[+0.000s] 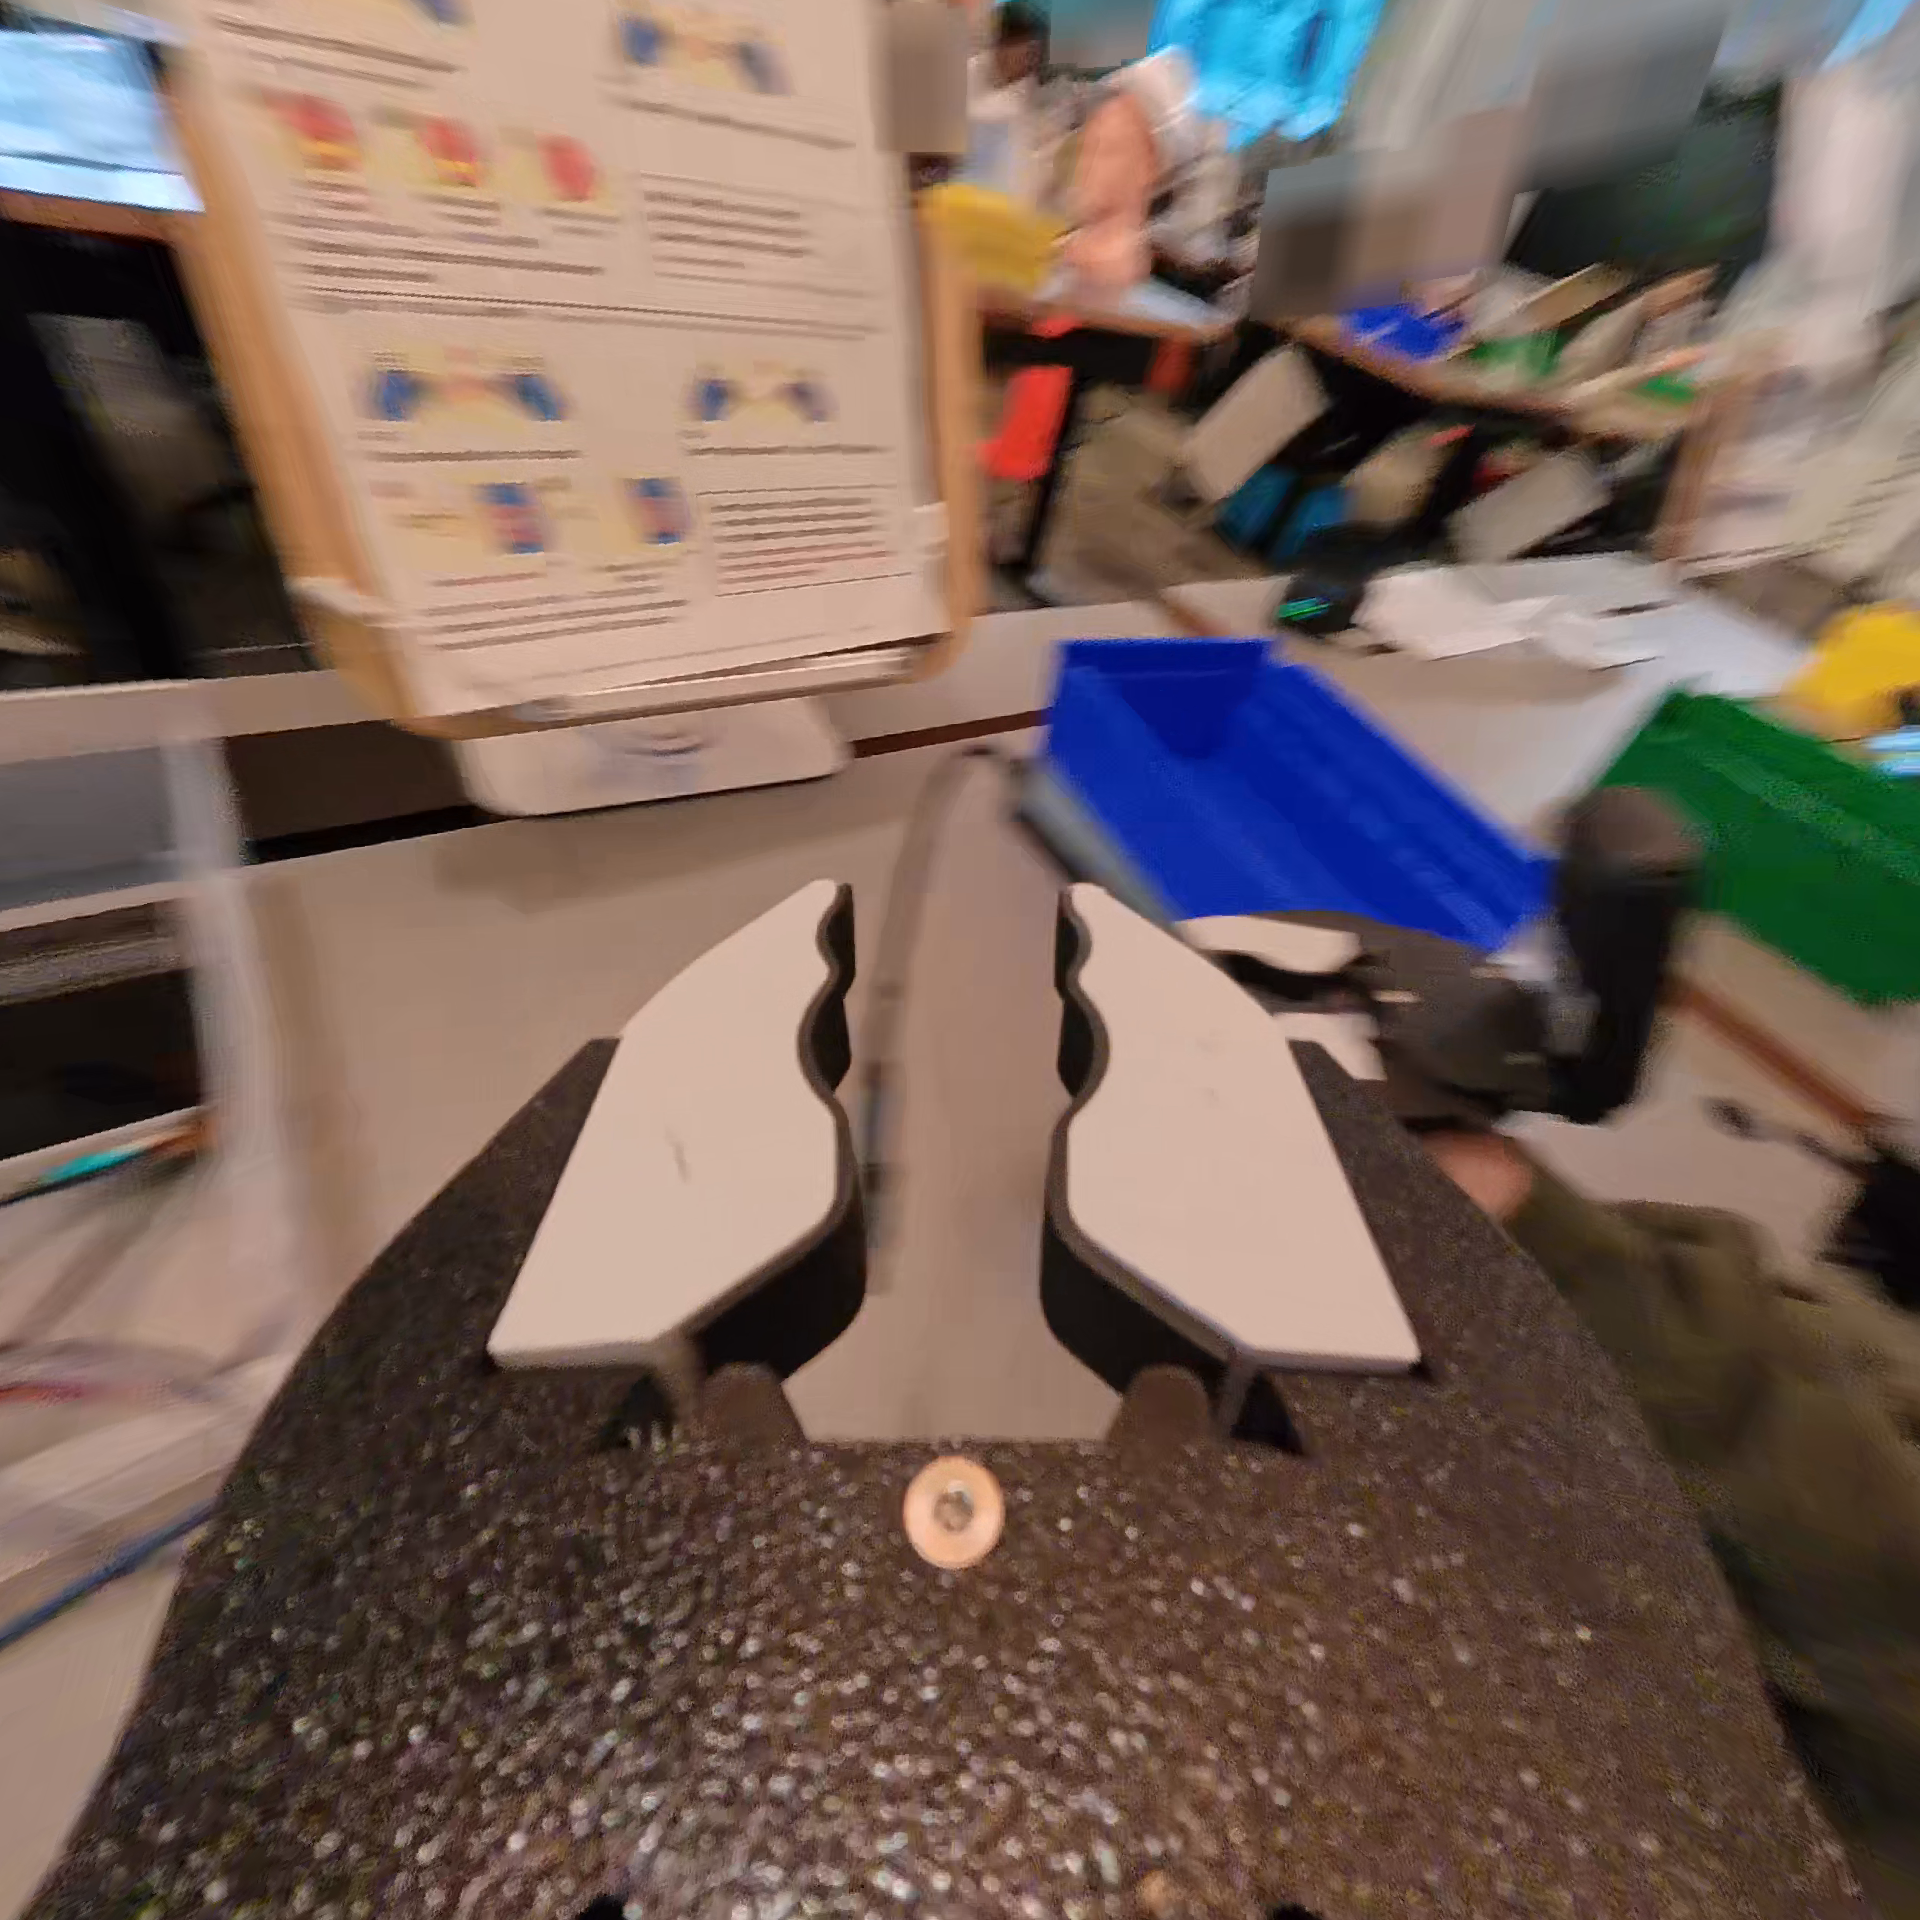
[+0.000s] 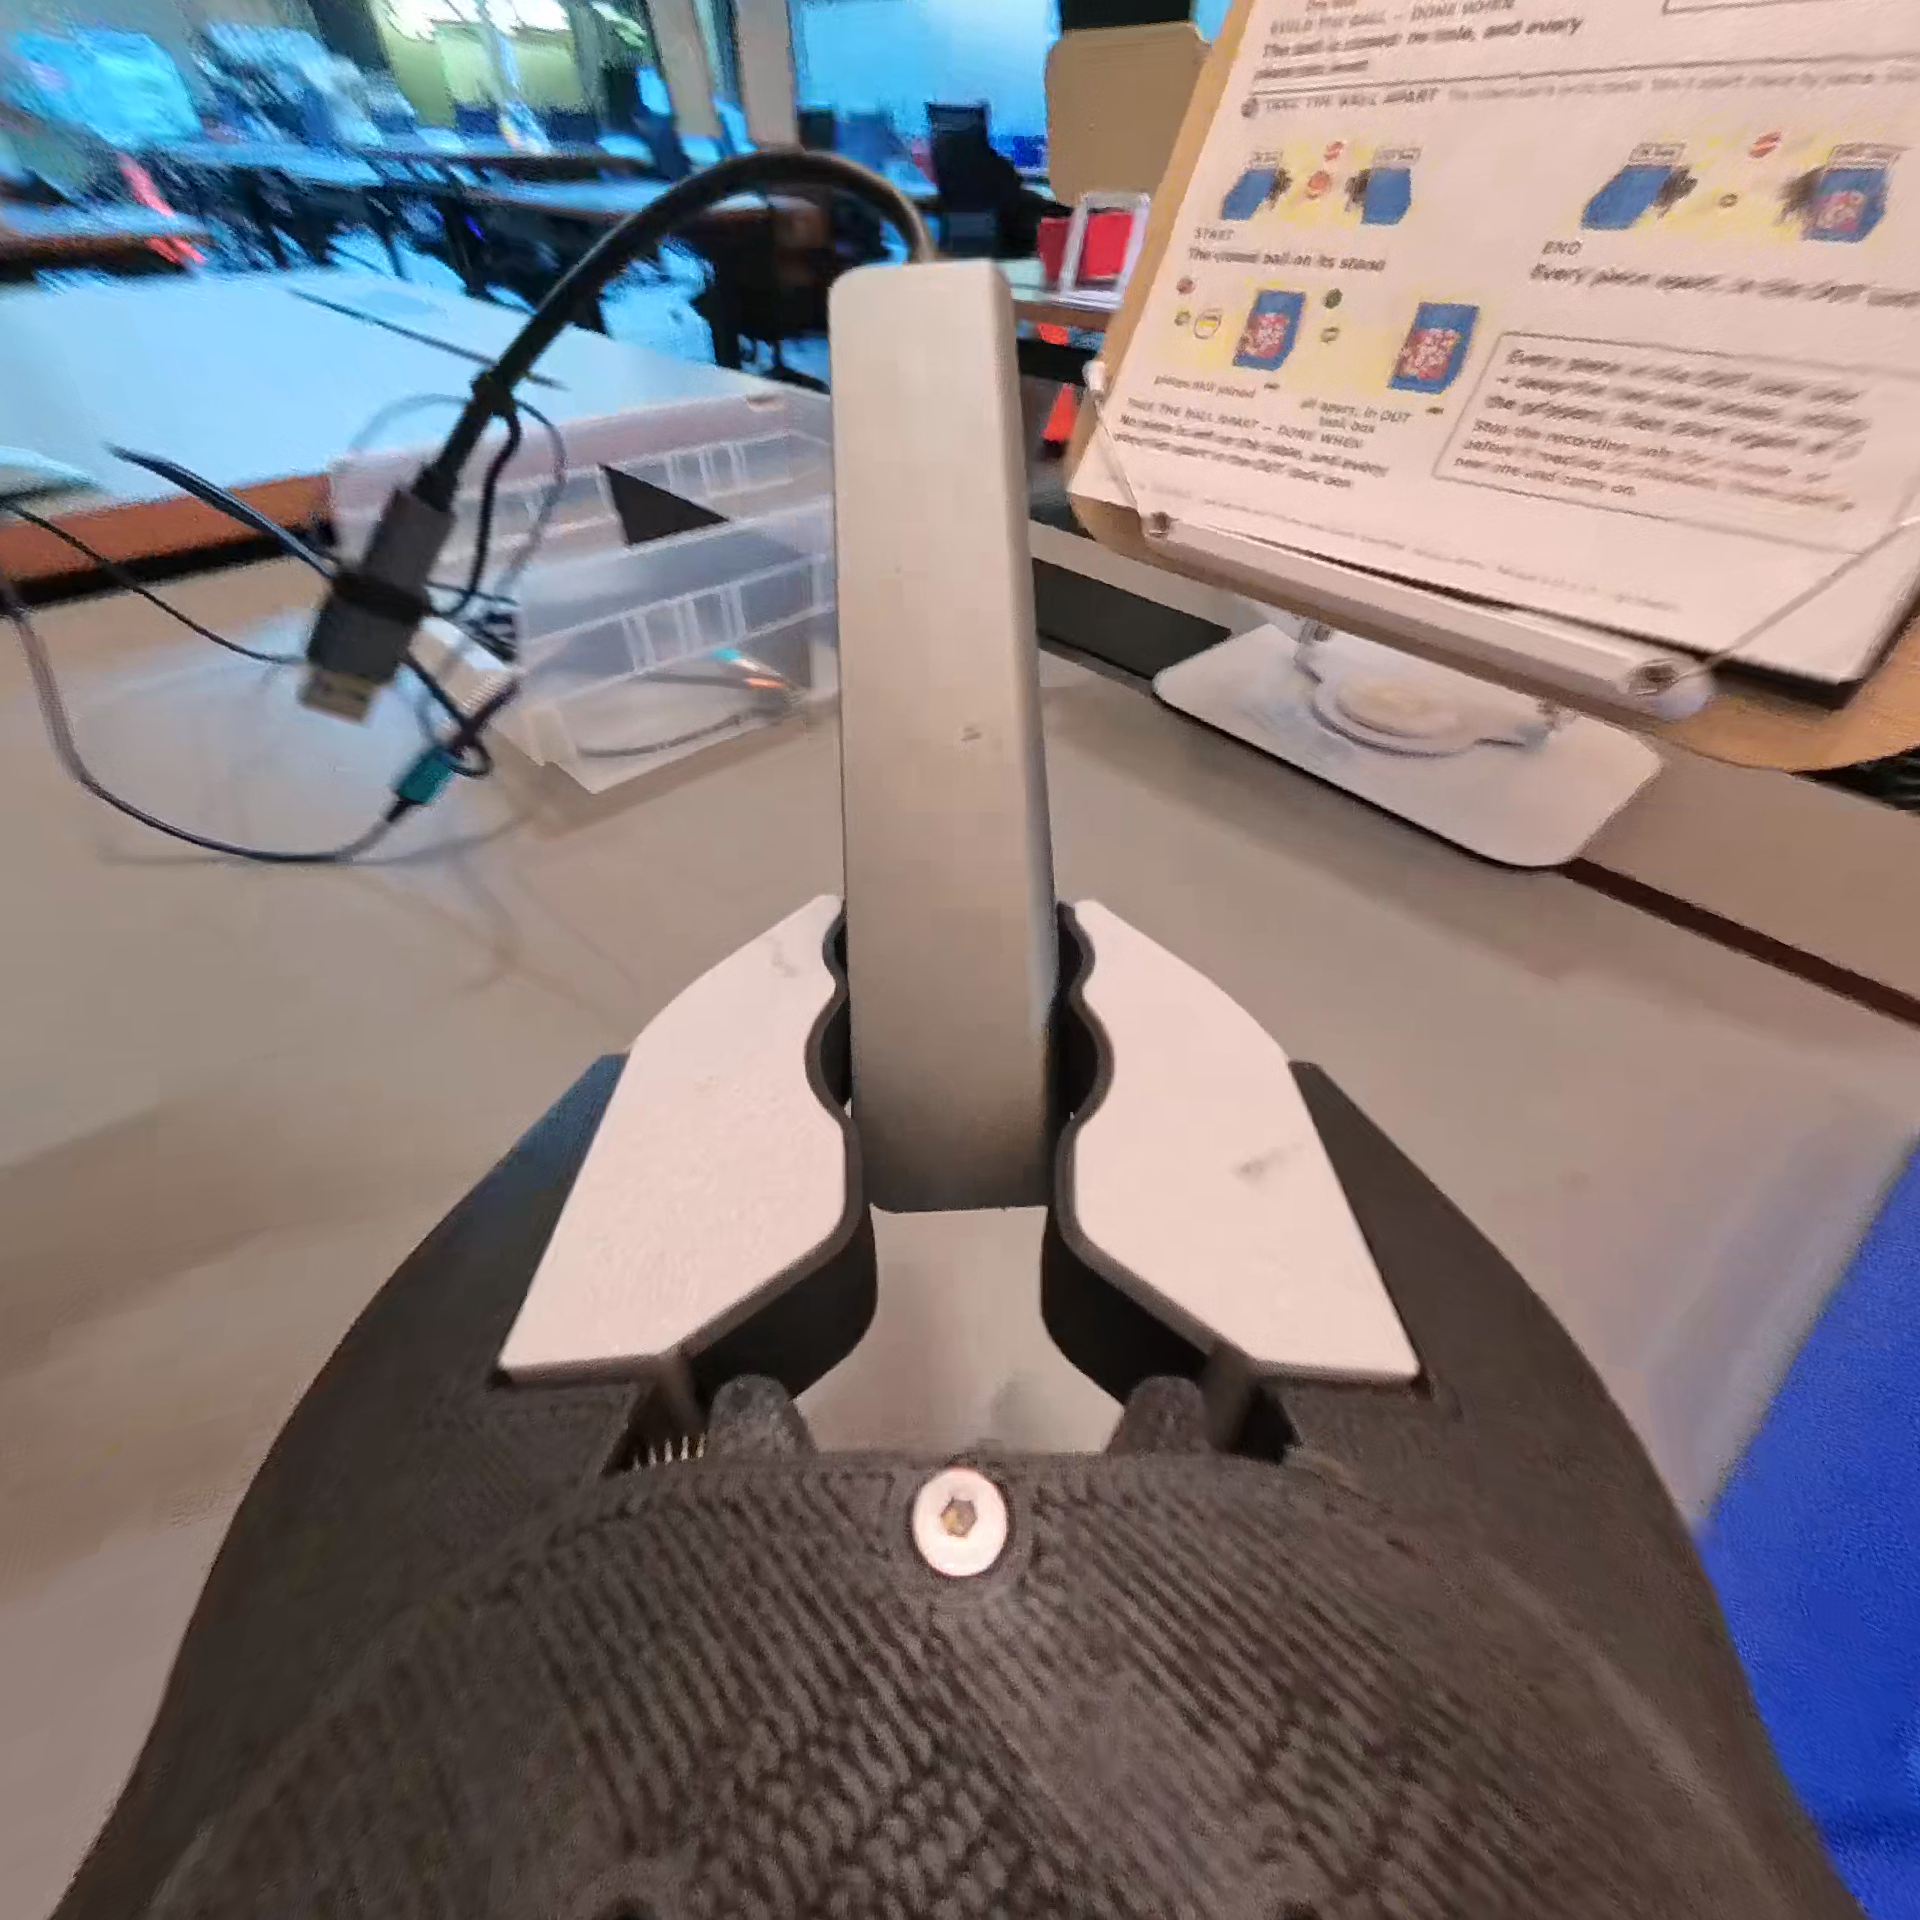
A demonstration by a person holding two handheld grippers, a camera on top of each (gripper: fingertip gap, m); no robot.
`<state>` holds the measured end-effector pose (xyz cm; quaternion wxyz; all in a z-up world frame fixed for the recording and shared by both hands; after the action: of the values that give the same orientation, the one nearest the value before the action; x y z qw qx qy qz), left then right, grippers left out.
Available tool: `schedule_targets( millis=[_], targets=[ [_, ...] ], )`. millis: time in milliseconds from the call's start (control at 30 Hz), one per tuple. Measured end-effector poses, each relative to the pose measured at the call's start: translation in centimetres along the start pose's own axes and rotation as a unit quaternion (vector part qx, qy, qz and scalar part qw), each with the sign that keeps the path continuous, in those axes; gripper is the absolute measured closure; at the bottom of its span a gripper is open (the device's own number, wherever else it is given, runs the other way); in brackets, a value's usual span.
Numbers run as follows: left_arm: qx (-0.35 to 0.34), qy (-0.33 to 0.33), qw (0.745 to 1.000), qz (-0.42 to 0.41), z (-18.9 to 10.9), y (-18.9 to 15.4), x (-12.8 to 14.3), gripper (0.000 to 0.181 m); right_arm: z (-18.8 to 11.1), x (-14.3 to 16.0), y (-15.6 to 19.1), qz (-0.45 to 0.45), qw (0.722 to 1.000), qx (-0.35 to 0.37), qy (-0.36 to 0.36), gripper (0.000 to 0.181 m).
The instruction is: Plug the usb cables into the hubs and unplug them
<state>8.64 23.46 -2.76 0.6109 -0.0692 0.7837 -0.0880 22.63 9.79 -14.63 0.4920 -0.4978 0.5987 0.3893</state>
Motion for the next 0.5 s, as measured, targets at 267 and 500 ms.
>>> schedule_targets(
  millis=[267,500],
  targets=[
    [0.112,0.014,0.964,-0.241,6.7,-2.8,5.6,0.131,-1.6,-1.4,1.3,-0.087,0.994,0.056,-0.037,0.146],
    [0.24,-0.044,0.841,-0.483,9.8,-1.8,7.7,0.135,-2.3,-0.1,1.8,-0.088,0.994,0.045,-0.042,0.146]
  ],
)
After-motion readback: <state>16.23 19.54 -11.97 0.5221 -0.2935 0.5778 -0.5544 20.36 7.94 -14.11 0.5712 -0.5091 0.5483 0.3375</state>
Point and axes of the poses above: each gripper's, where its closed fingertips meet, z out along the fingers, x out of its underside, y = z × x across the jaws, the point moved 6 cm from there along -z, back along the fingers
